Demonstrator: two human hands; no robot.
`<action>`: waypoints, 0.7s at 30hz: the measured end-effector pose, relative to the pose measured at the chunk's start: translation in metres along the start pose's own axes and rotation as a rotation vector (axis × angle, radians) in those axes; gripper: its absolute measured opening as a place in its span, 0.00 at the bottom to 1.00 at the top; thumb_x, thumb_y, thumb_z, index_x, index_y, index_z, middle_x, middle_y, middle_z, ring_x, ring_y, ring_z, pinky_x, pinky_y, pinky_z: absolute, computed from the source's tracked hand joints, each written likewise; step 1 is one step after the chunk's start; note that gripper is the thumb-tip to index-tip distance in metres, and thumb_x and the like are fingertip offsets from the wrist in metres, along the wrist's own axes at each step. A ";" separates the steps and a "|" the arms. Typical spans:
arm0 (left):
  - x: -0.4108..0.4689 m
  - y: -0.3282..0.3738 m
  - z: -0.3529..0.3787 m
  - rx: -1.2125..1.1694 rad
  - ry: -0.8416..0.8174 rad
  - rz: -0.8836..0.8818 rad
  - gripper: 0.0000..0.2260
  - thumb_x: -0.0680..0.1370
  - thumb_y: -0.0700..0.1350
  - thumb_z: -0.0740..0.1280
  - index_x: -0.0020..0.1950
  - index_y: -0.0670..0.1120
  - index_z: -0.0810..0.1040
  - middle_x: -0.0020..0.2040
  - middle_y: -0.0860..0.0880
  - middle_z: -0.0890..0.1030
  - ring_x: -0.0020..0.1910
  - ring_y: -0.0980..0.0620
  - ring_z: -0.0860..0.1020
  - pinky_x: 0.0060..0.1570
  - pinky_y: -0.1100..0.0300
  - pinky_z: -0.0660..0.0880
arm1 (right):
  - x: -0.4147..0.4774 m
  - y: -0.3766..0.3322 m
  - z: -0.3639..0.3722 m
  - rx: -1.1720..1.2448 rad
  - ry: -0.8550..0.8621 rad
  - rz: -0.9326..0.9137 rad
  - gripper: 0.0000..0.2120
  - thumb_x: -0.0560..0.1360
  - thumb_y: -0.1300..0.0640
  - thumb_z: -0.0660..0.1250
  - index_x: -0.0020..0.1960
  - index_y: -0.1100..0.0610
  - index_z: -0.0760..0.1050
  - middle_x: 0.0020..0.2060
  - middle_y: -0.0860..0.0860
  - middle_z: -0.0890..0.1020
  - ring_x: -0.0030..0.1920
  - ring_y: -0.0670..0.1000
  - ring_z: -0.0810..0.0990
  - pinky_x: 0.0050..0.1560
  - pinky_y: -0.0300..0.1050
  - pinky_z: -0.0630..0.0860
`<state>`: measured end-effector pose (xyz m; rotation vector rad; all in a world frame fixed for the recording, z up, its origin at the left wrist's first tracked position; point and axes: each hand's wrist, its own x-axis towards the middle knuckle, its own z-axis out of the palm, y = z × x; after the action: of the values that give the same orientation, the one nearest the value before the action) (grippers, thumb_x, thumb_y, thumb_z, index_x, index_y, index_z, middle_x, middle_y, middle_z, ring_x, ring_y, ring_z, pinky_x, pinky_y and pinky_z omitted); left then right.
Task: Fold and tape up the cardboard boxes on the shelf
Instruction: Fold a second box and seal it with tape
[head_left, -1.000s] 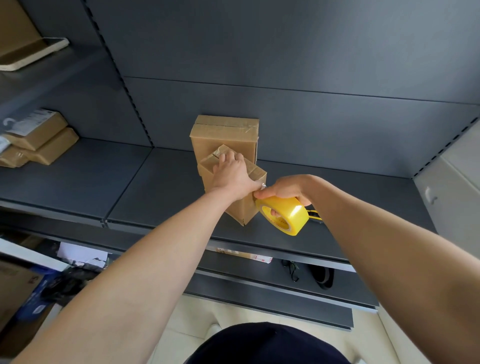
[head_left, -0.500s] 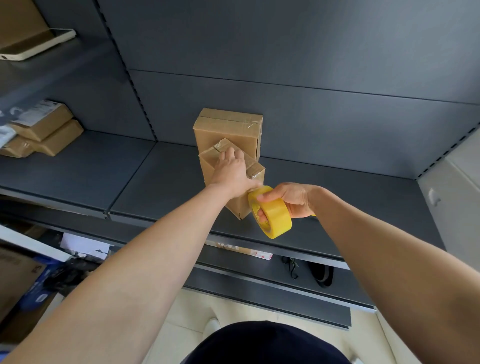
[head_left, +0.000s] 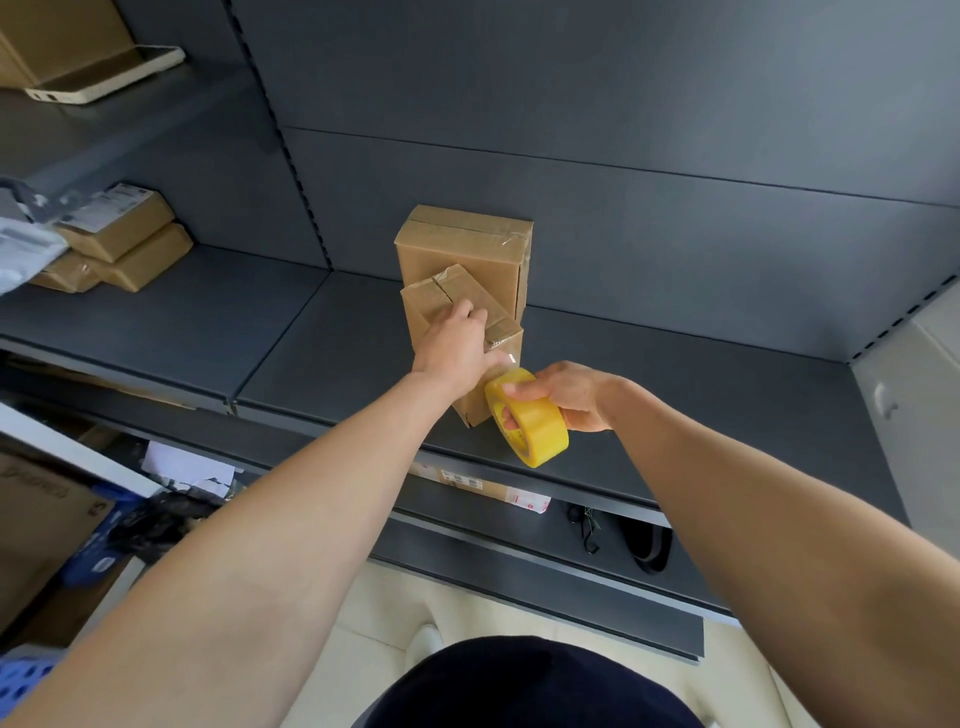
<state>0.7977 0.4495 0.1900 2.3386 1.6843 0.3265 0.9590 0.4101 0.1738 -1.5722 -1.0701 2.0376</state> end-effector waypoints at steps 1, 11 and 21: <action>-0.003 -0.002 -0.001 -0.027 -0.013 -0.011 0.34 0.74 0.58 0.68 0.72 0.41 0.65 0.71 0.46 0.65 0.69 0.45 0.66 0.63 0.51 0.68 | 0.000 0.001 0.000 -0.011 -0.021 0.001 0.15 0.72 0.59 0.71 0.56 0.64 0.74 0.48 0.58 0.83 0.47 0.55 0.83 0.51 0.52 0.79; -0.057 0.012 0.012 -0.363 0.301 -0.194 0.12 0.79 0.52 0.63 0.40 0.46 0.74 0.36 0.52 0.76 0.38 0.48 0.76 0.36 0.57 0.70 | -0.001 0.010 0.003 0.031 -0.019 -0.036 0.20 0.74 0.64 0.69 0.64 0.66 0.71 0.59 0.59 0.79 0.59 0.57 0.78 0.62 0.54 0.73; -0.057 0.039 0.042 -1.147 0.140 -0.872 0.16 0.74 0.51 0.71 0.57 0.44 0.77 0.53 0.45 0.80 0.51 0.46 0.79 0.55 0.50 0.77 | -0.007 0.016 0.007 0.100 -0.118 -0.091 0.15 0.75 0.73 0.56 0.58 0.66 0.74 0.51 0.58 0.81 0.54 0.57 0.79 0.60 0.52 0.72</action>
<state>0.8285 0.3811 0.1607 0.7186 1.6807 0.9349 0.9574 0.3926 0.1671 -1.3453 -1.0432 2.1099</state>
